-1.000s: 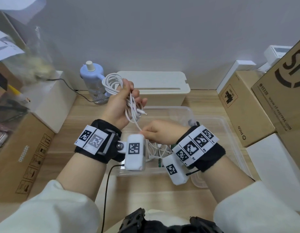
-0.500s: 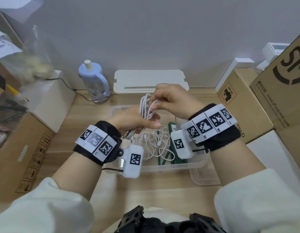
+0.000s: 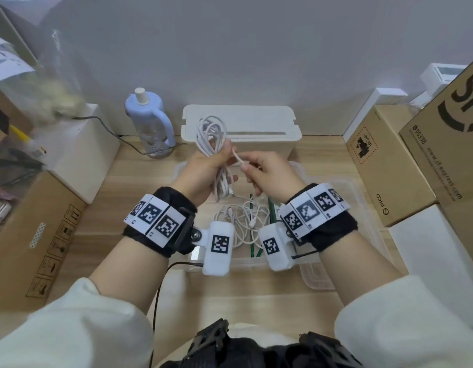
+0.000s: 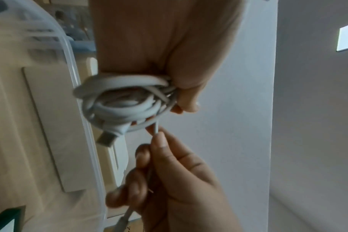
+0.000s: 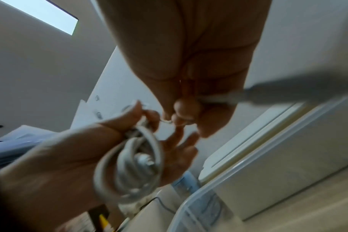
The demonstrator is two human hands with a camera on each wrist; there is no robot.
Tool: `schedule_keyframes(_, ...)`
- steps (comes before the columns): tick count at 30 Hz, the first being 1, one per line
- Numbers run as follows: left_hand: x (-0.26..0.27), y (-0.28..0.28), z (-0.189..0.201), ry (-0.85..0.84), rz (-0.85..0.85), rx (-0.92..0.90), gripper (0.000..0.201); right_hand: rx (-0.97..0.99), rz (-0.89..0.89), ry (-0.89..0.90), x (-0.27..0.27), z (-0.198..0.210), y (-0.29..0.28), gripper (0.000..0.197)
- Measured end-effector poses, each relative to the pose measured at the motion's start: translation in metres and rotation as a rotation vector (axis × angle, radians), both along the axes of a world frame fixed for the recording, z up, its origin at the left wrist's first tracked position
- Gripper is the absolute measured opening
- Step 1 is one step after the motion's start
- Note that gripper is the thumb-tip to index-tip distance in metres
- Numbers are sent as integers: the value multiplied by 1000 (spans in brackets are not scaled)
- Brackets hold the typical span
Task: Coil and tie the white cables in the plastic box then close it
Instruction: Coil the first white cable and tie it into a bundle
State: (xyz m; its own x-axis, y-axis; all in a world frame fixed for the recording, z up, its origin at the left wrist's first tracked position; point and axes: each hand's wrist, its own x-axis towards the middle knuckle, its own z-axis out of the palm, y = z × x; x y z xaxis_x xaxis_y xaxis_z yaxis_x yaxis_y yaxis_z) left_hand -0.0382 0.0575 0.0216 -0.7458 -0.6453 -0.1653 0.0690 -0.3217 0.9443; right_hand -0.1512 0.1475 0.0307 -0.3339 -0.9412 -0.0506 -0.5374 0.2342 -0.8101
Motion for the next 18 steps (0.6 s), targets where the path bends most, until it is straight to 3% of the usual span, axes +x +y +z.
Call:
schedule_keyframes(4,0,-2,-7,28,14,87,16,-69,138,75,12,2,-5,35)
schedule_keyframes(7,3,-7,-7,126,152,176,10,-56,149,-5,13,-3,-9,41)
schedule_keyframes(11,13,-23,-5,181,289,224,19,20,148,-161,9,-8,-8,18)
schedule_keyframes(15,15,-22,-2,206,246,218,14,-9,116,-252,9,-13,-17,8)
schedule_keyframes(18,13,-20,-4,214,180,242,25,11,111,-301,8,-16,-29,10)
